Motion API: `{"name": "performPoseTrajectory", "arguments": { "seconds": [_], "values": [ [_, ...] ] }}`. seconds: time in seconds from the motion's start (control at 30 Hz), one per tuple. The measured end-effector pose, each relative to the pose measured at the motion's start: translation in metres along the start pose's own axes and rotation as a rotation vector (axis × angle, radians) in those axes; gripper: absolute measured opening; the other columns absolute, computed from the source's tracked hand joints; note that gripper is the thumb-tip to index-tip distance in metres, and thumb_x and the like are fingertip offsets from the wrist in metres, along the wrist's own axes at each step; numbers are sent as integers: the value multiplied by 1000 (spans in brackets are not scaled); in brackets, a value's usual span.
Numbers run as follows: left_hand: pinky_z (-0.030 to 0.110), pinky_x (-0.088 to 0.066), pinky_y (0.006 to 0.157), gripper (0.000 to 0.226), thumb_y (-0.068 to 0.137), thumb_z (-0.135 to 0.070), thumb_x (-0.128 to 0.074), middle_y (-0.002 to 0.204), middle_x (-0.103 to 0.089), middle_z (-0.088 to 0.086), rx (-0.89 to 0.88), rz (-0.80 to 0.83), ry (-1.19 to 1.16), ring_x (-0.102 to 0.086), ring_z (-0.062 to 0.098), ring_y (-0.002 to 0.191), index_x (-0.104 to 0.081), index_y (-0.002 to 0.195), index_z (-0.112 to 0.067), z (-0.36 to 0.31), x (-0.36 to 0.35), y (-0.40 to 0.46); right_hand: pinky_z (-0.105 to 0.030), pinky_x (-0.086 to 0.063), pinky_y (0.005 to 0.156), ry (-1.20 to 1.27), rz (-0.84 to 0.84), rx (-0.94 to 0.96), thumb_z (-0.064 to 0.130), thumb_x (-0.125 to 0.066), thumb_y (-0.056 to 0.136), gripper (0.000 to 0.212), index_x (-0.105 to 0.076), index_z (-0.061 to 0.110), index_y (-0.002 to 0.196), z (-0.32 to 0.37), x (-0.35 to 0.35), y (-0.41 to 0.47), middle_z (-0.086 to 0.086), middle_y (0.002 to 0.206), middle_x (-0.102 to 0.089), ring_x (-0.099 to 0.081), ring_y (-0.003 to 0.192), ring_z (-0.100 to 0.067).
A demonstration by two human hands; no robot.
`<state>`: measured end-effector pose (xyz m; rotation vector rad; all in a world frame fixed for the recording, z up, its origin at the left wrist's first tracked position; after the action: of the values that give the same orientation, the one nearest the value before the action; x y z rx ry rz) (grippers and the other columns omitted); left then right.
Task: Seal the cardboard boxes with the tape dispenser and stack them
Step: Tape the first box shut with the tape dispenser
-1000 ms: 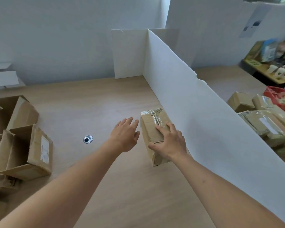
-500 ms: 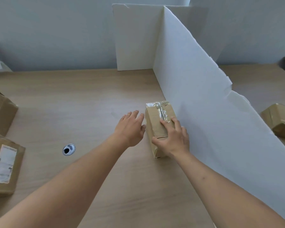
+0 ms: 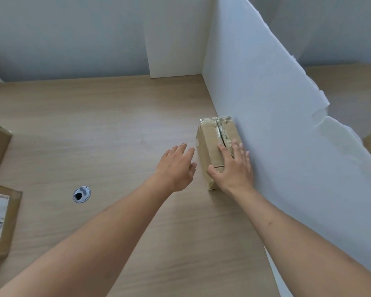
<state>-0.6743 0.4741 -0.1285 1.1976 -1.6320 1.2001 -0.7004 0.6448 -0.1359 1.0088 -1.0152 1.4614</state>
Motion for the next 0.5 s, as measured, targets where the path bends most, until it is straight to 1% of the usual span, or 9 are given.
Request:
{"name": "performPoseTrajectory", "arguments": {
  "seconds": [0.07, 0.13, 0.23, 0.3, 0.37, 0.5],
  "values": [
    [46, -20, 124, 59, 107, -41, -38, 167, -21, 11, -3, -1, 0, -20, 31, 153, -26, 159, -16, 0, 3, -2, -42, 1, 127, -37, 20, 6, 66, -57, 84, 83, -31, 33, 156, 4, 3, -1, -9, 170, -7, 0, 157, -24],
    [46, -20, 124, 60, 106, -41, -38, 167, -21, 11, -4, -5, 3, -20, 32, 154, -26, 159, -17, 0, 9, -5, -41, 1, 127, -59, 12, 25, 67, -56, 85, 82, -34, 30, 155, 14, 10, -7, -10, 170, -12, -4, 157, -24],
    [46, -19, 125, 60, 106, -40, -39, 168, -19, 9, -5, -16, -1, -18, 32, 154, -25, 160, -18, 1, 24, -18, -43, -10, 127, -20, 2, 63, 59, -54, 91, 69, -43, 26, 151, 37, 24, -21, -10, 167, -24, -14, 156, -26],
    [46, -19, 125, 59, 107, -40, -39, 168, -19, 9, -4, -27, 1, -18, 32, 154, -26, 159, -18, 4, 37, -35, -44, -14, 125, -1, 24, 83, 51, -50, 97, 61, -45, 23, 151, 56, 34, -35, -9, 166, -28, -18, 155, -26],
    [46, -19, 125, 58, 107, -40, -39, 167, -21, 8, -3, -30, 7, -18, 32, 154, -27, 159, -19, 8, 47, -53, -44, -18, 125, -5, 51, 103, 48, -44, 101, 56, -44, 25, 152, 70, 43, -47, -7, 166, -29, -20, 154, -25],
    [47, -20, 124, 57, 107, -42, -37, 167, -22, 8, 2, -59, 13, -19, 33, 154, -28, 159, -19, 22, 73, -105, -43, -21, 122, -33, 87, 147, 50, -38, 103, 54, -43, 29, 153, 105, 69, -88, -2, 166, -28, -19, 155, -23]
  ]
}}
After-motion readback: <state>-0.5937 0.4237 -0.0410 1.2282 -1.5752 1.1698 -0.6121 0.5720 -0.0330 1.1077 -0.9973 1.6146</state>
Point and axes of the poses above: each hand's wrist, its own y-axis towards the middle knuckle, its own x-axis out of the back of the hand, z = x × y, the point moved 10 cm from there along y, towards the middle knuckle
